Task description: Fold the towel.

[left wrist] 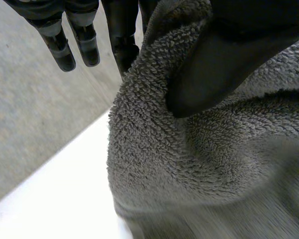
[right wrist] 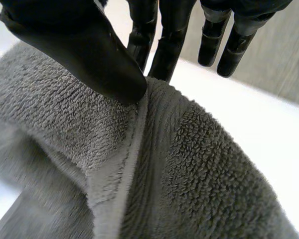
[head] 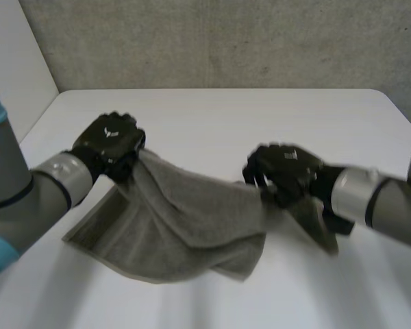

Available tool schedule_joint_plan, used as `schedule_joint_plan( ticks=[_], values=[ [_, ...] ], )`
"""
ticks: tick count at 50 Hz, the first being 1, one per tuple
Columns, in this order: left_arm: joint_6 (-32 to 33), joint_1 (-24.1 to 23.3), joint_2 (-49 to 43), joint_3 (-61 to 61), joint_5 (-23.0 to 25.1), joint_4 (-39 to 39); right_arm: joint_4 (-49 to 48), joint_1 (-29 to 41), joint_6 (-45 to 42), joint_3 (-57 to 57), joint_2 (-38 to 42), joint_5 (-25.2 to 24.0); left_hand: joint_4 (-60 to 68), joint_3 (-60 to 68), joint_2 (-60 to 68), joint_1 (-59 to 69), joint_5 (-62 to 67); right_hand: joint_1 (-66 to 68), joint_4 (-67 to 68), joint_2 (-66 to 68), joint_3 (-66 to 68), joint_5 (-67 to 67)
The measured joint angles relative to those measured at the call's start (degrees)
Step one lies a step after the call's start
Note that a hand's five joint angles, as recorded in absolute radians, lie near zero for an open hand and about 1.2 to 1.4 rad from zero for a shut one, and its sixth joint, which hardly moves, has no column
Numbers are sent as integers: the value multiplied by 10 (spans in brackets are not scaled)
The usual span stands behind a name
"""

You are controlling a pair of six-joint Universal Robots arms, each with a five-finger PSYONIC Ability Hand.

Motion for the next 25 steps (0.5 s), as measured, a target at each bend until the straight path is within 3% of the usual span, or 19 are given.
schedule_joint_plan(
  ticks=[5,10,19,25],
  values=[
    [-2,-13,-33,76,-9,-11,36,24,11,-85,32,9,0,0,0,0,6,0,0,0,0,0],
    [-10,-24,-44,92,-16,-21,33,48,12,-67,42,17,0,0,0,0,6,-1,0,-1,0,-13],
    [-21,-37,-61,18,-13,-21,-47,54,-7,32,72,27,0,0,3,0,6,-437,0,-417,0,-476],
    [-22,-39,-78,-22,-12,-14,-82,42,-32,67,83,41,0,0,3,0,6,-456,0,-433,0,-506]
  ],
)
